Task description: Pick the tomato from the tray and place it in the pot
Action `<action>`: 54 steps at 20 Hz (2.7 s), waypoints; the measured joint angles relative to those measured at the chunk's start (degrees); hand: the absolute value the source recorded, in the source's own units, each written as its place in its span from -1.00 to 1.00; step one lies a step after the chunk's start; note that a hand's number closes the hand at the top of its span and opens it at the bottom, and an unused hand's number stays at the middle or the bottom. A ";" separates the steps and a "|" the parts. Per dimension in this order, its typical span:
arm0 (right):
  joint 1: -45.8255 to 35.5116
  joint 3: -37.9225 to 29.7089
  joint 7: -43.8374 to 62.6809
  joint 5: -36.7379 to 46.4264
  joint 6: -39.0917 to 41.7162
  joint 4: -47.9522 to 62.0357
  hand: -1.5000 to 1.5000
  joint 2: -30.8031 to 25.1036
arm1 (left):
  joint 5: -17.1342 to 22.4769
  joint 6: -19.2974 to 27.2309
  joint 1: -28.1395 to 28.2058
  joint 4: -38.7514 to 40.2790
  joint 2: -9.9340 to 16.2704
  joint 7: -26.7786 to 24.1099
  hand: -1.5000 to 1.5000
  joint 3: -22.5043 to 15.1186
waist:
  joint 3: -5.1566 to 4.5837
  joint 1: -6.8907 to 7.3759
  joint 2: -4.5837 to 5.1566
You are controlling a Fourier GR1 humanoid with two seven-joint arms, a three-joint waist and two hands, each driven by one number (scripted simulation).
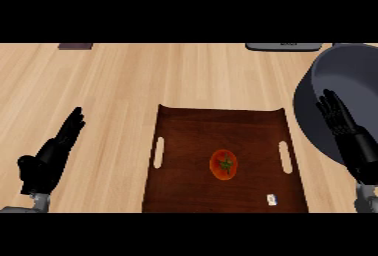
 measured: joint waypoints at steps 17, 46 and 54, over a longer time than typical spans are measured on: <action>-27.84 11.36 -36.02 9.60 18.29 18.55 -1.00 3.77 | 4.59 5.87 -12.50 -3.91 -5.56 7.48 0.00 4.80 | 0.21 3.94 1.01; -30.13 36.05 -28.43 47.04 20.77 5.17 -1.00 -4.80 | 2.39 5.94 -11.47 -4.97 -6.85 11.05 0.00 9.69 | -0.05 -0.84 -0.34; -27.57 33.87 -27.21 56.47 19.64 8.27 -1.00 -0.28 | 1.31 4.19 -10.75 -6.54 -7.59 12.27 0.00 11.20 | -0.05 -0.73 -0.31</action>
